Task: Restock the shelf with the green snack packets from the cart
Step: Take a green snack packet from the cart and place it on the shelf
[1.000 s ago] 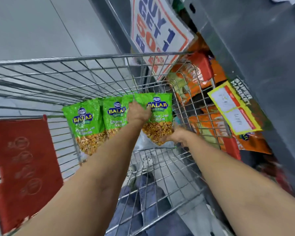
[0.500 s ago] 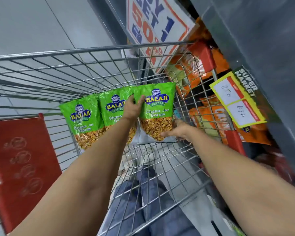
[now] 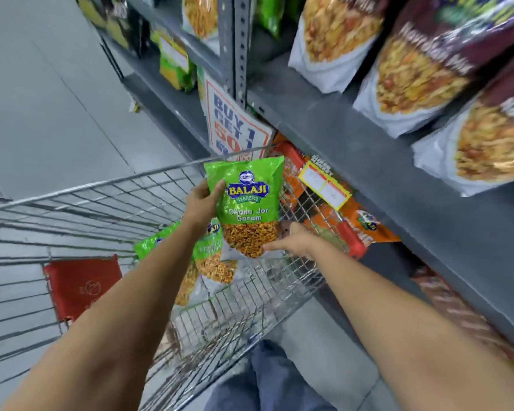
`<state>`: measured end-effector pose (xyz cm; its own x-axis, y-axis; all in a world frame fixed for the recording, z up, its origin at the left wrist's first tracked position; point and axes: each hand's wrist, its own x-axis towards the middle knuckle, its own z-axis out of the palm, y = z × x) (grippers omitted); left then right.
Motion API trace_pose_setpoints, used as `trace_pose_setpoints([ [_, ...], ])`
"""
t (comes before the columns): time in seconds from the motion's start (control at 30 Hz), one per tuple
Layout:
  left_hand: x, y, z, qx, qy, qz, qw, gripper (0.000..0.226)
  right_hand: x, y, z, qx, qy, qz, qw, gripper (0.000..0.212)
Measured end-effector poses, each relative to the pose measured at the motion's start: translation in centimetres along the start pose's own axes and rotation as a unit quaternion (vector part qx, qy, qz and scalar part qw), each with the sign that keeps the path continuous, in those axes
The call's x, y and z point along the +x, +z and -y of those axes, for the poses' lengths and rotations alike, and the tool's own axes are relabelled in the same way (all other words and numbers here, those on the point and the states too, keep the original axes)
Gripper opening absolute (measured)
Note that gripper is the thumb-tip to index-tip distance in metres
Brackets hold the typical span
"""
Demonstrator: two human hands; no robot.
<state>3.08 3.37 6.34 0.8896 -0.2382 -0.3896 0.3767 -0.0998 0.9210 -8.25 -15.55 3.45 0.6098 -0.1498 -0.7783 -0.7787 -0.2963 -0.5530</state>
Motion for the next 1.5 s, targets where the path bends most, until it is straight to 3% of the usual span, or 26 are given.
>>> trace_pose_setpoints([
  [0.13, -3.1, 0.2, -5.9, 0.017, 0.073, 0.026, 0.997, 0.013, -4.3, -0.4, 1.0, 0.040, -0.078, -0.037, 0.995, 0.112],
  [0.2, -4.5, 0.3, -8.4, 0.038, 0.110, 0.044, 0.992, 0.008, -6.9, -0.5, 1.7, 0.065, -0.111, -0.047, 0.991, 0.115],
  [0.27, -5.9, 1.1, -10.6, 0.048, 0.146, 0.066, 0.986, 0.011, -10.1, -0.9, 1.9, 0.075, -0.136, -0.073, 0.985, 0.102],
  [0.4, -8.2, 3.6, -14.2, 0.046, 0.194, 0.123, 0.972, 0.008, -14.9, -2.4, 0.7, 0.115, -0.180, -0.111, 0.971, 0.046],
  [0.53, -10.7, 8.5, -16.5, 0.033, 0.237, 0.179, 0.954, 0.010, -20.3, -4.2, -1.7, 0.158, -0.218, -0.187, 0.945, 0.036],
  [0.87, -18.8, 26.6, -17.6, 0.013, 0.274, 0.362, 0.891, 0.007, -30.8, -10.9, -13.8, 0.245, -0.174, -0.392, 0.869, 0.045],
  [1.13, -22.8, 38.2, -17.8, 0.035, 0.293, 0.375, 0.879, 0.010, -34.1, -16.2, -20.4, 0.261, -0.147, -0.503, 0.811, 0.047],
  [1.2, -22.9, 40.0, -17.5, 0.041, 0.274, 0.373, 0.886, 0.017, -34.1, -17.3, -21.8, 0.251, -0.138, -0.519, 0.805, 0.045],
  [1.5, -22.6, 44.3, -16.2, 0.056, 0.261, 0.360, 0.894, 0.010, -32.2, -20.7, -25.2, 0.223, -0.103, -0.519, 0.819, 0.042],
])
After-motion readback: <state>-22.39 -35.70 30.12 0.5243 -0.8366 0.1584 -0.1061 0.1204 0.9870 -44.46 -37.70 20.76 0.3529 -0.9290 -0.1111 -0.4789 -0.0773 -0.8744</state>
